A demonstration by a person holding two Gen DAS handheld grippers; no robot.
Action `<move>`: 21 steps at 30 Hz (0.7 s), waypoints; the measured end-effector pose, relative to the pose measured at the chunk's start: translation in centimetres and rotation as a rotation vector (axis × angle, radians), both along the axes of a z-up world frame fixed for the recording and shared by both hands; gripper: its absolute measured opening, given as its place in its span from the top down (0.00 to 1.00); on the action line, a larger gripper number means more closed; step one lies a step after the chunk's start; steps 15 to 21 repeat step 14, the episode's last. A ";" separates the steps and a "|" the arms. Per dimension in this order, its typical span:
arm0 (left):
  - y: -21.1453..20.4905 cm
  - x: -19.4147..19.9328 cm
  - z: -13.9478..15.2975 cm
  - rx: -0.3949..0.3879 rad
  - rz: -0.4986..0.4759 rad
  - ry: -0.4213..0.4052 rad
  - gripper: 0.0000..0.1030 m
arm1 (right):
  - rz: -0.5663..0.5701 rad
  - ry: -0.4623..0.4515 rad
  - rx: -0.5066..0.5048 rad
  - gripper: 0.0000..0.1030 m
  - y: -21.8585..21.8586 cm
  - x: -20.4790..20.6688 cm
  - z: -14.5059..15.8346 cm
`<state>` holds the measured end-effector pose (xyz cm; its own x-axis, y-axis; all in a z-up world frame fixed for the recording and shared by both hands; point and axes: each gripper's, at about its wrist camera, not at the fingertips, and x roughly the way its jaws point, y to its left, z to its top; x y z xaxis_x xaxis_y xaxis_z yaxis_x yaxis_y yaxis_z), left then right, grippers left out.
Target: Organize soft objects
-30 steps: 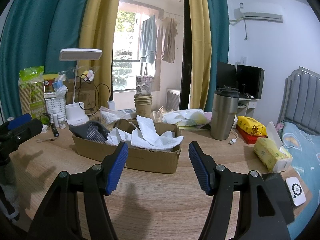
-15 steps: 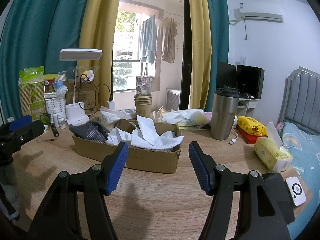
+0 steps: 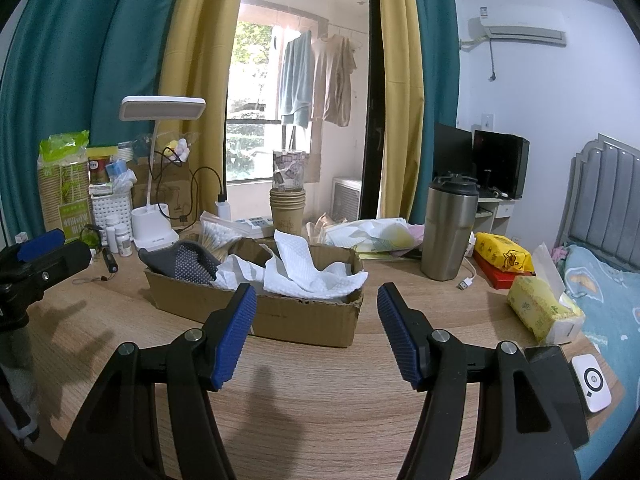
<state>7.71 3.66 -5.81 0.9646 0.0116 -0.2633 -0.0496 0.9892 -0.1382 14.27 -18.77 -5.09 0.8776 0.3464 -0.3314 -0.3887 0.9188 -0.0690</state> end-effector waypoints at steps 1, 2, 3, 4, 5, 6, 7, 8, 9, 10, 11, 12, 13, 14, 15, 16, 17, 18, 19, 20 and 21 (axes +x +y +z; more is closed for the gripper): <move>-0.1 0.1 0.0 0.000 0.000 0.001 0.01 | 0.000 0.001 0.001 0.35 0.0 0.0 0.0; -0.1 0.1 0.0 0.000 0.000 0.002 0.01 | 0.000 0.001 0.000 0.35 0.0 0.0 0.0; 0.1 0.1 0.0 0.000 0.000 0.003 0.01 | -0.001 0.002 0.000 0.35 0.0 0.0 0.0; -0.1 0.0 0.0 -0.001 0.001 0.003 0.01 | 0.000 0.002 0.000 0.35 0.0 0.0 0.0; 0.0 0.0 0.0 -0.002 0.002 0.004 0.01 | 0.000 0.002 0.000 0.35 0.0 0.0 0.0; 0.0 0.1 0.0 -0.002 0.002 0.004 0.01 | -0.001 0.002 0.000 0.35 -0.1 0.0 0.0; 0.0 0.1 -0.1 -0.003 0.002 0.006 0.01 | 0.000 0.002 0.000 0.35 -0.1 0.0 -0.1; 0.1 0.1 -0.1 -0.004 0.002 0.007 0.01 | 0.000 0.002 0.000 0.35 0.0 0.0 0.0; 0.1 0.1 -0.1 -0.007 0.000 0.008 0.01 | 0.000 0.002 0.000 0.35 0.0 0.0 -0.1; 0.0 0.1 -0.2 -0.008 0.000 0.009 0.01 | 0.000 0.002 0.000 0.35 0.0 0.0 0.0; 0.0 0.0 -0.2 -0.010 0.001 0.007 0.01 | 0.000 0.003 -0.001 0.35 -0.1 0.0 -0.1; 0.0 -0.1 -0.2 -0.013 -0.006 0.005 0.01 | 0.000 0.004 -0.001 0.35 -0.1 0.1 -0.1; -0.1 0.0 -0.2 -0.014 -0.018 0.012 0.01 | 0.001 0.004 -0.001 0.35 -0.2 0.0 -0.1; -0.2 0.1 -0.2 -0.014 -0.023 0.020 0.01 | 0.001 0.004 0.000 0.35 -0.2 0.0 -0.1; -0.2 0.1 -0.2 -0.014 -0.023 0.020 0.01 | 0.001 0.004 0.000 0.35 -0.2 0.0 -0.1; -0.2 0.1 -0.2 -0.014 -0.023 0.020 0.01 | 0.001 0.004 0.000 0.35 -0.2 0.0 -0.1; -0.2 0.1 -0.2 -0.014 -0.023 0.020 0.01 | 0.001 0.004 0.000 0.35 -0.2 0.0 -0.1; -0.2 0.1 -0.2 -0.014 -0.023 0.020 0.01 | 0.001 0.004 0.000 0.35 -0.2 0.0 -0.1; -0.2 0.1 -0.2 -0.014 -0.023 0.020 0.01 | 0.001 0.004 0.000 0.35 -0.2 0.0 -0.1; -0.2 0.1 -0.2 -0.014 -0.023 0.020 0.01 | 0.001 0.004 0.000 0.35 -0.2 0.0 -0.1; -0.2 0.1 -0.2 -0.014 -0.023 0.020 0.01 | 0.001 0.004 0.000 0.35 -0.2 0.0 -0.1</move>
